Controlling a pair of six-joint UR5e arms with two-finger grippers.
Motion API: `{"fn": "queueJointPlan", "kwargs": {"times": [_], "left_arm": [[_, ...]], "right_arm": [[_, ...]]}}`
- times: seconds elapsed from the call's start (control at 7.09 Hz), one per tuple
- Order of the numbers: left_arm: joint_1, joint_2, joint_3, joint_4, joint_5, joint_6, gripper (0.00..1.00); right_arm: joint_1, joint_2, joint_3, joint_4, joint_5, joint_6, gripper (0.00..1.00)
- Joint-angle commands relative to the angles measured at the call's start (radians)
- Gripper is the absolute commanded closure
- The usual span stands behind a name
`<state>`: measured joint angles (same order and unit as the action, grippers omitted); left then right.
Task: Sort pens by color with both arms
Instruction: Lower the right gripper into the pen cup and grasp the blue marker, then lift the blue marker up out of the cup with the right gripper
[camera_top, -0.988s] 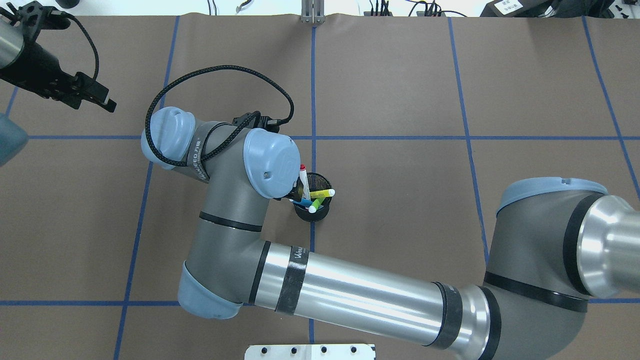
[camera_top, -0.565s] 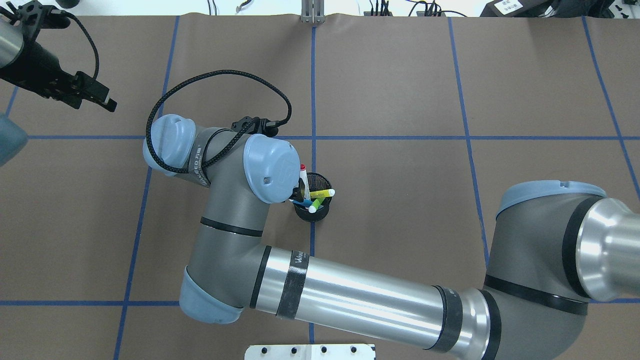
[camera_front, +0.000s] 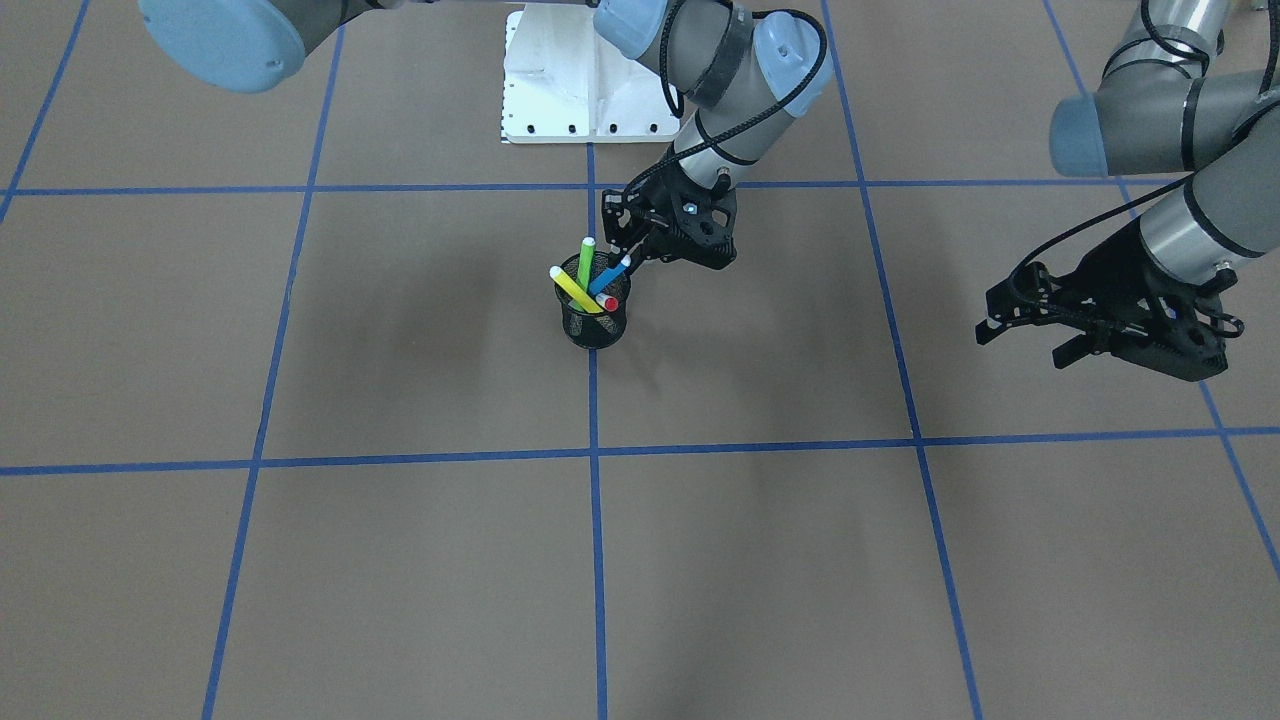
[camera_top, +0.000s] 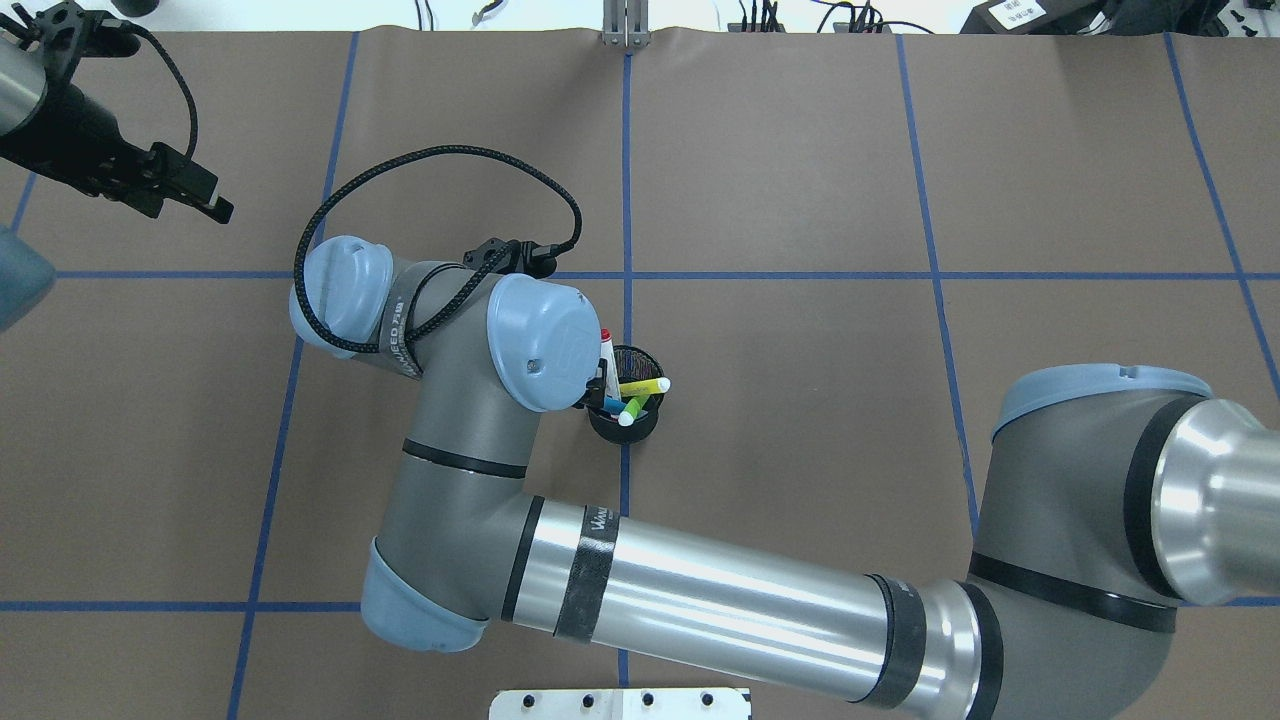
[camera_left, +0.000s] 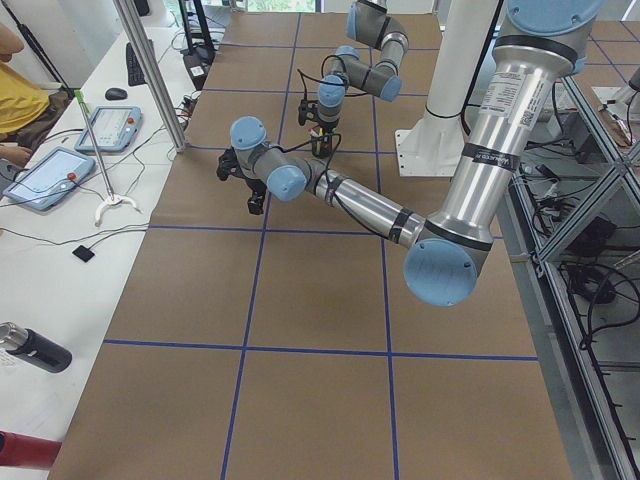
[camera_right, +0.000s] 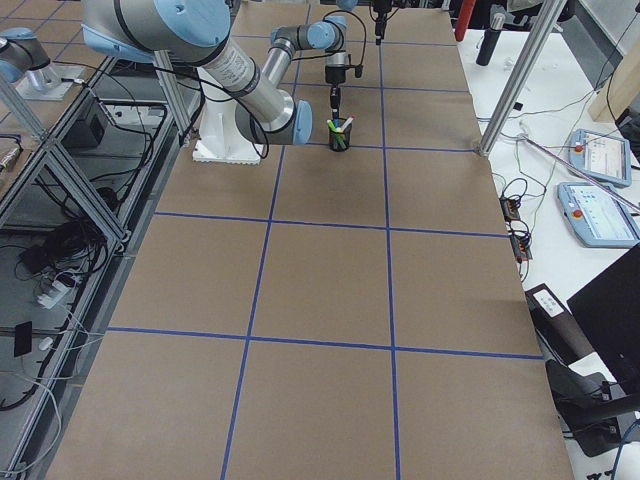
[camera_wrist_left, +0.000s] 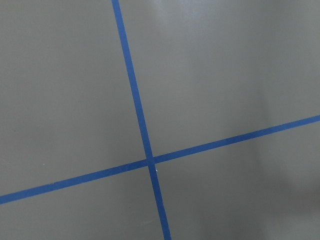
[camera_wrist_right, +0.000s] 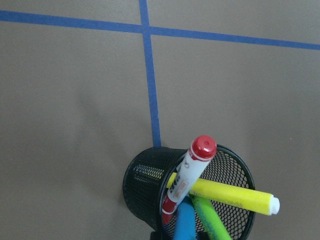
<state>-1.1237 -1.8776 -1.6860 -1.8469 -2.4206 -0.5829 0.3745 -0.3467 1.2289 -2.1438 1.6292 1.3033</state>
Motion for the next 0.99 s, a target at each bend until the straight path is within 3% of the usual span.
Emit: {"fn": "queueJointPlan", "kwargs": {"times": [0.0,0.42,0.85], "left_arm": [[0.001,-0.002,0.002,0.000,0.000,0.000,0.00],[0.001,-0.002,0.002,0.000,0.000,0.000,0.00],[0.001,-0.003,0.002,0.000,0.000,0.000,0.00]], "right_arm": [[0.004,0.003,0.030,-0.045,-0.005,-0.036,0.90],[0.047,-0.002,0.206,-0.090,-0.045,-0.059,0.90],[0.115,-0.096,0.520,-0.088,-0.034,-0.071,0.90]]}}
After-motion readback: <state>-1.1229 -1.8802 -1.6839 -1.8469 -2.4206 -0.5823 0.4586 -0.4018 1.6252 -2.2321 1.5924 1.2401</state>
